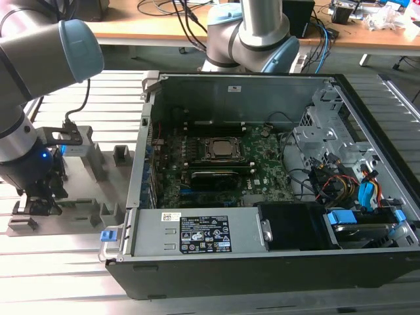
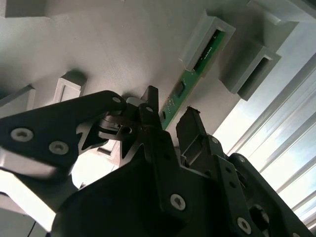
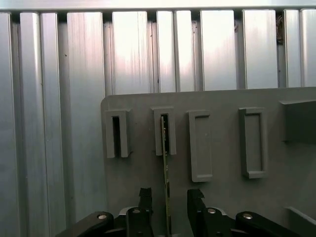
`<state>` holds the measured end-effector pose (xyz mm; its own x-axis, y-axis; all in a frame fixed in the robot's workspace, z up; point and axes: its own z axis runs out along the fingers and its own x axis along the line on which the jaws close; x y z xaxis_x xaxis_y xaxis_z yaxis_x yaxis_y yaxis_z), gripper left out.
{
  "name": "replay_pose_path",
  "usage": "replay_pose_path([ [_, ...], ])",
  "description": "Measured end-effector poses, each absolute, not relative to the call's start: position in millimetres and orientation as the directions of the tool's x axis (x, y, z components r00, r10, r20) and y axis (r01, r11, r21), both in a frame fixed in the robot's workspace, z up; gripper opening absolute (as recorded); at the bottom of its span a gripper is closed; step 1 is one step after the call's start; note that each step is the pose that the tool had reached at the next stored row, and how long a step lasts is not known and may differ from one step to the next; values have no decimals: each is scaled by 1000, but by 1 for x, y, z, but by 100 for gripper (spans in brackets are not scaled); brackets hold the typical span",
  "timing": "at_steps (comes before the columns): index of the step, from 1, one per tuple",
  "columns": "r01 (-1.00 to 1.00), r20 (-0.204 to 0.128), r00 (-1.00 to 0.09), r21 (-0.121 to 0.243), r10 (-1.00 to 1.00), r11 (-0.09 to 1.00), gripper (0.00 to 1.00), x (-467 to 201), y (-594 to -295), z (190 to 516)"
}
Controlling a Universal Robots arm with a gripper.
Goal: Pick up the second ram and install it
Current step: 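Pick up the second ram and move it above second insertion slot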
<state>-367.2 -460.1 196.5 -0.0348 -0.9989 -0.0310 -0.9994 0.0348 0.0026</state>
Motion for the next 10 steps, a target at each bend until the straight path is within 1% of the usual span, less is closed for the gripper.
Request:
replay_pose_path([
  [2, -999, -31, -35, 3, -999, 35, 27, -367, -460, 197],
  [3, -999, -31, -35, 3, -999, 35, 27, -367, -460, 196],
  [5, -999, -31, -35, 3, -999, 35, 16, -367, -460, 196],
  [6, -999, -31, -35, 3, -999, 35, 14, -367, -460, 196],
  [10, -999, -31, -35, 3, -999, 35, 14, -367, -460, 196],
])
